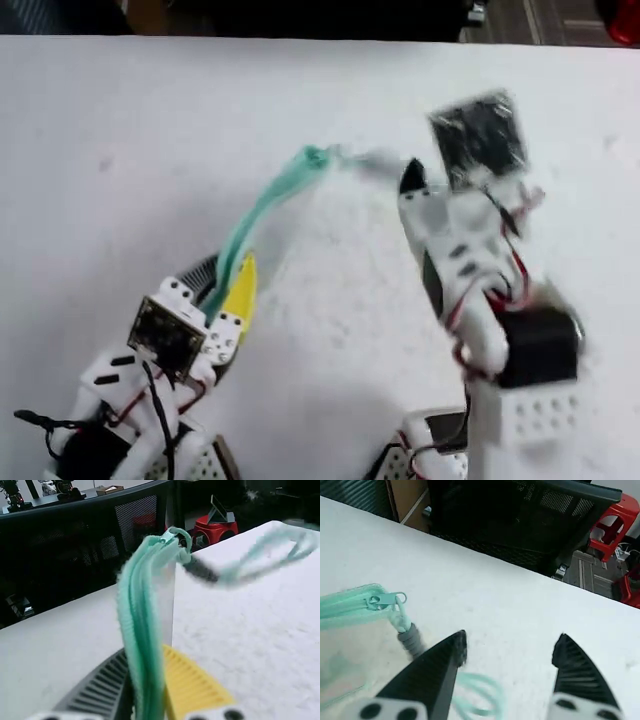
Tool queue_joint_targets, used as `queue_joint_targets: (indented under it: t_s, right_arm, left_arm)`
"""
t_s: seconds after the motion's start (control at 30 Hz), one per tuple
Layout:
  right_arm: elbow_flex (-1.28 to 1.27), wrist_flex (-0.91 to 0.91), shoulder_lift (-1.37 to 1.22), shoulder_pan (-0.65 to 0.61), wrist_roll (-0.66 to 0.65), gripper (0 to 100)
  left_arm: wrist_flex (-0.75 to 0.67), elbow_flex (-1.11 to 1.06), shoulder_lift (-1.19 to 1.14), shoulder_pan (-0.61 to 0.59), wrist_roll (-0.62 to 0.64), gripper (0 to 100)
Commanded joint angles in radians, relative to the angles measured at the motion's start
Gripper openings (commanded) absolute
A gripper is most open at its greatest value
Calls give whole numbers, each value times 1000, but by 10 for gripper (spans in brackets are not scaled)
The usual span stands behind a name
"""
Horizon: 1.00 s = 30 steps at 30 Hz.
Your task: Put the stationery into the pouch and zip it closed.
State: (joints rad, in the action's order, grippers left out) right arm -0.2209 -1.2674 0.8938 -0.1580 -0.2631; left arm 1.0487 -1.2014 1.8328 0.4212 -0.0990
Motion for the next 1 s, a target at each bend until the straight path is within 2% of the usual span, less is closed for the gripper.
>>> queue_joint_targets:
  t_s: [0.0, 0.17, 0.4, 0.5, 0.63, 0.8, 0.97]
  right_arm:
    - [35, -18, 31, 5, 9, 261]
    - [92, -157, 44, -44, 40, 261]
    - [384, -248, -145, -432, 308, 262]
    - [477, -229, -323, -522, 466, 276]
    - [603, -295, -532, -545, 612, 333]
    - [756, -404, -710, -547, 626, 334]
    - [792, -441, -835, -545, 624, 334]
  left_arm:
    - [0, 0, -5, 7, -3, 22]
    - [2, 0, -5, 7, -3, 22]
    - [-38, -49, -5, 15, -3, 22]
    - [-55, -69, -5, 15, -3, 22]
    - [-52, -69, -5, 15, -5, 22]
    - [-52, -69, -5, 15, -9, 22]
    - [-51, -69, -5, 15, -9, 22]
